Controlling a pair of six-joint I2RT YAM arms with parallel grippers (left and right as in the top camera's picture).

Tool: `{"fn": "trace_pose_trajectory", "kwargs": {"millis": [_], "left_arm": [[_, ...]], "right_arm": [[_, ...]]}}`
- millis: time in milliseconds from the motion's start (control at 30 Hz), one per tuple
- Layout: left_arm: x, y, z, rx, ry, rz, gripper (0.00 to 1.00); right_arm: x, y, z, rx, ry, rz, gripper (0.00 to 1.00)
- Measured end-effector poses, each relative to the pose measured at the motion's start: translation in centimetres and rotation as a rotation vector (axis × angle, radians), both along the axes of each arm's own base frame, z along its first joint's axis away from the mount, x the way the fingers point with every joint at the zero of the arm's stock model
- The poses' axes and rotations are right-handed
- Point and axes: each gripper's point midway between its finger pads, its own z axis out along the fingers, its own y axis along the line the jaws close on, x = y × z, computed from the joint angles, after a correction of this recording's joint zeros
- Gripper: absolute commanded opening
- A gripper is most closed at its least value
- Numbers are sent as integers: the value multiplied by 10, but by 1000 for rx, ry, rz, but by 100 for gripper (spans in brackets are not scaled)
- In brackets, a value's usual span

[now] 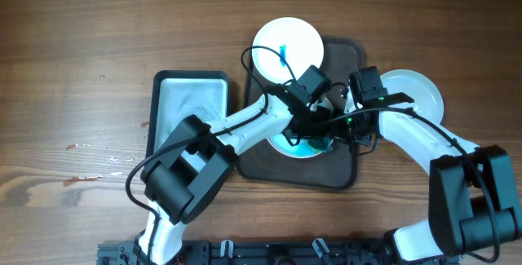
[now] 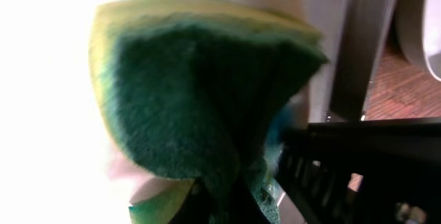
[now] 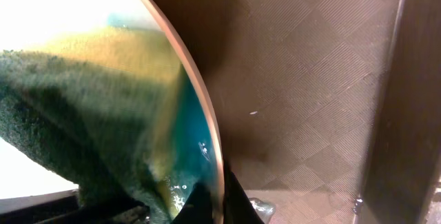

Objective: Clean dirty plates on tray and stack at the side
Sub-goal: 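Scrub the plate with the sponge while the right gripper holds it, then return the sponge to the black tray and release it with the left gripper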

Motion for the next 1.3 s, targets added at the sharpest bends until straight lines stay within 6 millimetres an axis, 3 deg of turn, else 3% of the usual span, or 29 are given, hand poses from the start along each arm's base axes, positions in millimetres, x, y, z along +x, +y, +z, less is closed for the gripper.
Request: {"fn": "trace_pose_trajectory", "kwargs": {"millis": [267, 533, 633, 700, 833, 933, 1000, 1133, 1300], "left_arm": [[-7, 33, -5, 133, 68, 46, 4], [7, 97, 10, 318, 24, 152, 4], [22, 114, 37, 303, -40, 210, 4], [31, 122, 66, 266, -98, 248, 4], [28, 147, 120, 214, -162, 305, 4], [23, 182, 153, 209, -192, 376, 4], [21, 209, 164, 239, -199, 430, 4], [23, 256, 165, 308, -193, 520, 4], [24, 280, 106, 352, -173, 553, 4]], "right_arm": [[0, 2, 0, 3, -1, 8, 4], [-1, 4, 0, 5, -1, 11, 4], [-1, 4, 0, 5, -2, 11, 4], [-1, 4, 0, 5, -1, 11, 4], [0, 4, 0, 4, -8, 26, 4], [4, 5, 1, 3, -43, 76, 4], [10, 6, 2, 0, -81, 120, 4], [22, 8, 3, -5, -141, 157, 4], [16, 7, 1, -1, -101, 112, 4]]}}
